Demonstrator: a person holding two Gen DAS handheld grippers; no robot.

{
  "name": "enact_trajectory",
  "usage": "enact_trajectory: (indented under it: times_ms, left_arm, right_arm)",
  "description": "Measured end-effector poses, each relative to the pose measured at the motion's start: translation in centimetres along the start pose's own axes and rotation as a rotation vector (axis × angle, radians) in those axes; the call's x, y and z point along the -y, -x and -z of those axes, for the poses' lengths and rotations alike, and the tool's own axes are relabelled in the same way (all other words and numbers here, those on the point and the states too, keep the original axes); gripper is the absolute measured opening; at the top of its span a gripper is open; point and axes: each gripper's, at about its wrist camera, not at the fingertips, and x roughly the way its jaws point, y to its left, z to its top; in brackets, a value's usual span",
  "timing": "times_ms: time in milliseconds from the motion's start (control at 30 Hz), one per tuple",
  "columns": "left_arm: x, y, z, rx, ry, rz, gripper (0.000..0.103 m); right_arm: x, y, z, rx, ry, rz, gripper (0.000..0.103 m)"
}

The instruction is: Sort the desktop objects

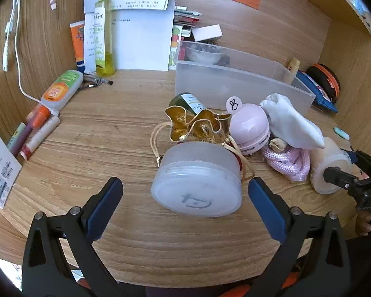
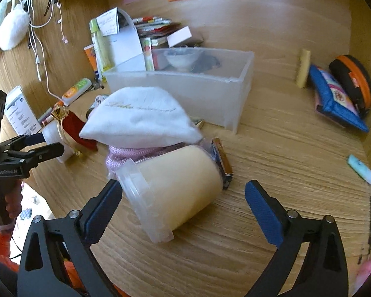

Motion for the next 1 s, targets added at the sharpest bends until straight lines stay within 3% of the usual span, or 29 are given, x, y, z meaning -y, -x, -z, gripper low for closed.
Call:
enact_trajectory:
  times_ms: [133, 300, 400, 467, 633, 1000]
  left_arm:
    - [0.2, -0.6, 0.0, -0.019, -0.003, -0.006, 0.088]
    - [0.2, -1.2, 0.1, -0.029, 0.005, -0.02, 0.087]
    - [-0.1, -1.2, 0.2, -0.021, 0.023, -0.022, 0.084]
    - [-0.2, -1.2, 0.1, -0.012, 0.043, -0.03, 0.081]
    - [-0.6, -1.1, -0.3, 0.007, 0.066, -0.021, 0.067]
    - [-1.7, 0.4, 0.0, 0.025, 0.105, -0.052, 0.067]
  right_arm:
    - [0.0, -0.3, -0.1, -0.001, 0.003, -0.02, 0.092]
    - [-0.7, -0.6, -0.4, -0.005, 0.046, -0.006, 0.092]
    - [-0.9, -0.7, -0.5, -0.013, 0.046, -0.013, 0.086]
    - [-0.9, -0.9, -0.6, -0.029, 0.033, -0.031, 0.075]
    - [-1.5, -0.5, -0.2, -0.029, 0.036, 0.0, 0.072]
    - [-1.3, 0.2, 0.2, -0.01, -0.013, -0.019, 0.068]
